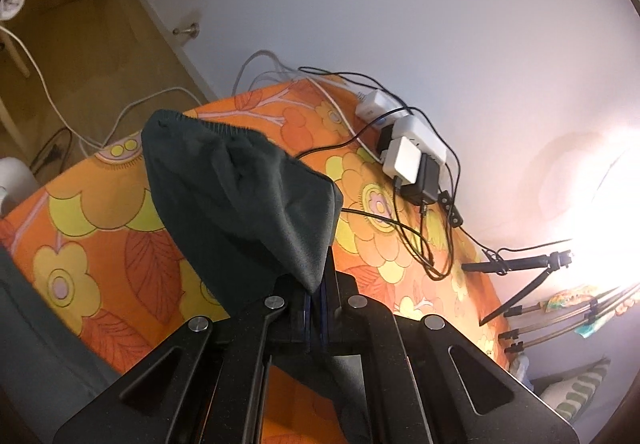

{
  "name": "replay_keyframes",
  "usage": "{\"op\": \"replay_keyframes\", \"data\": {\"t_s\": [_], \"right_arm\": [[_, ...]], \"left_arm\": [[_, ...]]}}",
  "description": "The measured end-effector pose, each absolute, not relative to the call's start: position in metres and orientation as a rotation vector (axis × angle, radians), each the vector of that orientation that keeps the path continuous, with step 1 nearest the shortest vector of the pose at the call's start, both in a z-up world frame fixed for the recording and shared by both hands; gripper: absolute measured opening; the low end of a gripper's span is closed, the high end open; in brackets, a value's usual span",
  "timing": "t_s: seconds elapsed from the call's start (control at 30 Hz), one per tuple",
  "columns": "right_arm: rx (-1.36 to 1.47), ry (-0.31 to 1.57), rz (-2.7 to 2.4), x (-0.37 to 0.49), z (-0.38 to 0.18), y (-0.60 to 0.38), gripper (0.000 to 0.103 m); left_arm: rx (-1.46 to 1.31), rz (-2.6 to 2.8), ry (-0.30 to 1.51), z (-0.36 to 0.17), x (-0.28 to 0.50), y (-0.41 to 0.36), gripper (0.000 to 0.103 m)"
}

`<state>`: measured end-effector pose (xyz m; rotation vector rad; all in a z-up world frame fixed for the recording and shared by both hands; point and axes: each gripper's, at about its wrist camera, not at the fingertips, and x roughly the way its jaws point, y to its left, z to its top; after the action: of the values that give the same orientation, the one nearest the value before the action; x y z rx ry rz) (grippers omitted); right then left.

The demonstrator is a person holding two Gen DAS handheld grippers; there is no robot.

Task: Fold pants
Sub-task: 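Grasp the waistband with the left gripper while the right gripper holds the trousers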

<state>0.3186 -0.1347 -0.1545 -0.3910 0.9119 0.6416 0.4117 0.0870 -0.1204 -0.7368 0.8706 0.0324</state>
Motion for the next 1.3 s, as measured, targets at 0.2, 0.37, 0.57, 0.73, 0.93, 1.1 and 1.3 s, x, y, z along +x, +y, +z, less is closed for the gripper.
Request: {"op": "replay_keyframes", "data": {"t_s": [0.2, 0.37, 0.57, 0.73, 0.93, 1.1, 1.3], "right_arm": [[-0.504, 0.955, 0.526, 0.331, -0.183, -0.115, 0.008], [-0.437, 0.951, 0.492, 0.333, -0.168, -0.125, 0.003], [-0.449, 0.875, 0.5, 0.299, -0.116, -0.128, 0.003], [-0.487, 0.859, 0.557, 0.26, -0.094, -0.119, 0.003], [-0.55, 0.872, 0.648, 0.206, -0.094, -0.099, 0.003], [-0.595, 0.901, 0.706, 0.17, -0.105, -0.084, 0.003], [-0.63, 0.94, 0.745, 0.142, -0.121, -0.078, 0.003]], "left_arm": [[-0.73, 0.015, 0.85, -0.109, 0.396, 0.088, 0.002], [-0.744, 0.005, 0.836, -0.102, 0.379, 0.093, 0.002], [-0.791, -0.026, 0.794, -0.097, 0.345, 0.1, 0.002], [-0.82, -0.041, 0.778, -0.102, 0.303, 0.109, 0.002], [-0.815, -0.039, 0.813, -0.121, 0.254, 0.119, 0.002], [-0.819, -0.029, 0.842, -0.139, 0.222, 0.128, 0.002], [-0.767, -0.024, 0.865, -0.151, 0.202, 0.128, 0.002]]}}
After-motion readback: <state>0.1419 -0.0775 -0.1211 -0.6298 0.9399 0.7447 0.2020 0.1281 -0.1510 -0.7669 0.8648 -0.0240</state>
